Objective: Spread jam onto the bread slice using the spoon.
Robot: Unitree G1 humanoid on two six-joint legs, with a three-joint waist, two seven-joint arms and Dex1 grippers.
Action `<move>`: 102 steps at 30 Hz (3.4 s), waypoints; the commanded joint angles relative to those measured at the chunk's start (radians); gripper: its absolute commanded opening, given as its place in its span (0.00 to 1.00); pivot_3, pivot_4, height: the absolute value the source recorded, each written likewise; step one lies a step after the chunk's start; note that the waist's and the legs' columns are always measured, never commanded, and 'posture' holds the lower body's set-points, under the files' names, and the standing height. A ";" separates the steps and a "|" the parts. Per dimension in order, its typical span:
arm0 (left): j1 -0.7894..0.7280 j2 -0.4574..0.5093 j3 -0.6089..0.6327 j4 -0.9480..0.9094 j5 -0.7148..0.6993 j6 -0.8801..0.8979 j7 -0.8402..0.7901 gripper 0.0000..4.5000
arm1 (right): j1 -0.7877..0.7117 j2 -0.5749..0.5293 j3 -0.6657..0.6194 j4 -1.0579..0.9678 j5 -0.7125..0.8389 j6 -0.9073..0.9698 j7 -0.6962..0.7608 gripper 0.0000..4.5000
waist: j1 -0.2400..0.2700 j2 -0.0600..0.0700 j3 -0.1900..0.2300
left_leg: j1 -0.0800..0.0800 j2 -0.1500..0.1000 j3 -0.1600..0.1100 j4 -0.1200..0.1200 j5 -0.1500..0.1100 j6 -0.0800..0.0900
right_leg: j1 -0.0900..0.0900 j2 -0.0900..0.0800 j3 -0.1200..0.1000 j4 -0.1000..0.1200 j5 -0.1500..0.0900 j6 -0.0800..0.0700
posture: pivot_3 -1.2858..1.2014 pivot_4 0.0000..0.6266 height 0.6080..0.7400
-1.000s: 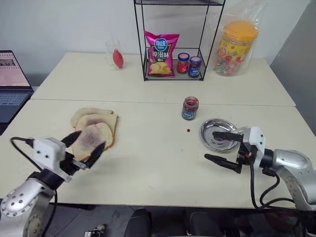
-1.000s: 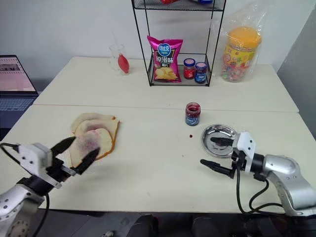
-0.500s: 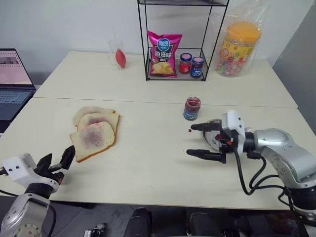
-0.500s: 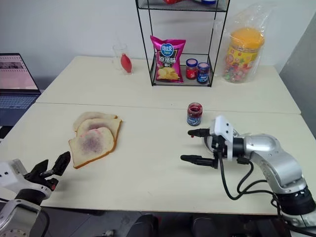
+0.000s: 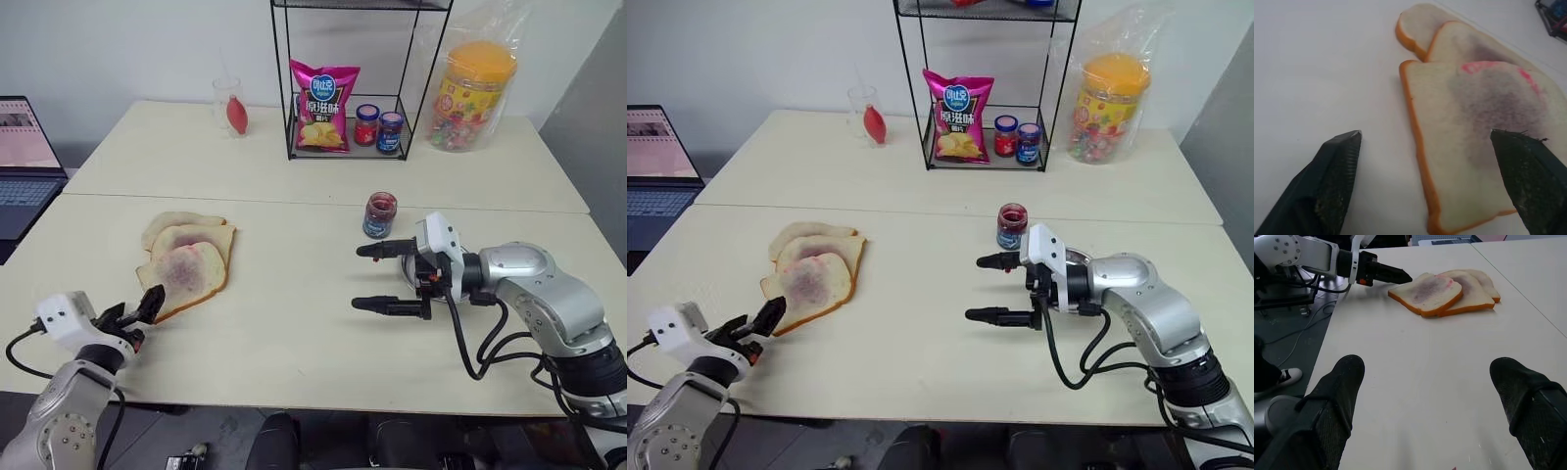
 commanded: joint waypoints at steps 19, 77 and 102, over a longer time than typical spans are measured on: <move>-0.087 0.061 -0.027 0.075 0.005 0.189 0.005 0.01 | -0.027 -0.006 -0.035 -0.027 0.003 -0.011 -0.005 1.00 | 0.000 0.001 0.000 | 0.001 0.000 0.000 0.000 0.000 0.000 | 0.000 0.000 0.000 0.000 0.000 0.000 | 0.52 0.24 1.00; -0.159 0.050 -0.505 -0.048 0.035 0.058 -0.369 0.12 | 0.215 -0.206 -0.188 -0.112 0.004 -0.003 -0.002 1.00 | 0.000 0.000 0.002 | -0.003 -0.001 0.002 -0.001 -0.001 -0.001 | -0.001 -0.001 0.001 -0.004 0.000 0.002 | 0.52 0.24 1.00; -0.172 0.447 -0.428 -0.267 0.224 -0.219 -0.677 0.81 | 0.293 -0.124 -0.350 -0.078 -0.004 -0.076 -0.149 1.00 | 0.002 0.001 0.003 | -0.005 -0.001 0.005 -0.002 -0.001 -0.001 | -0.005 -0.003 0.002 -0.004 -0.001 0.001 | 0.52 0.24 1.00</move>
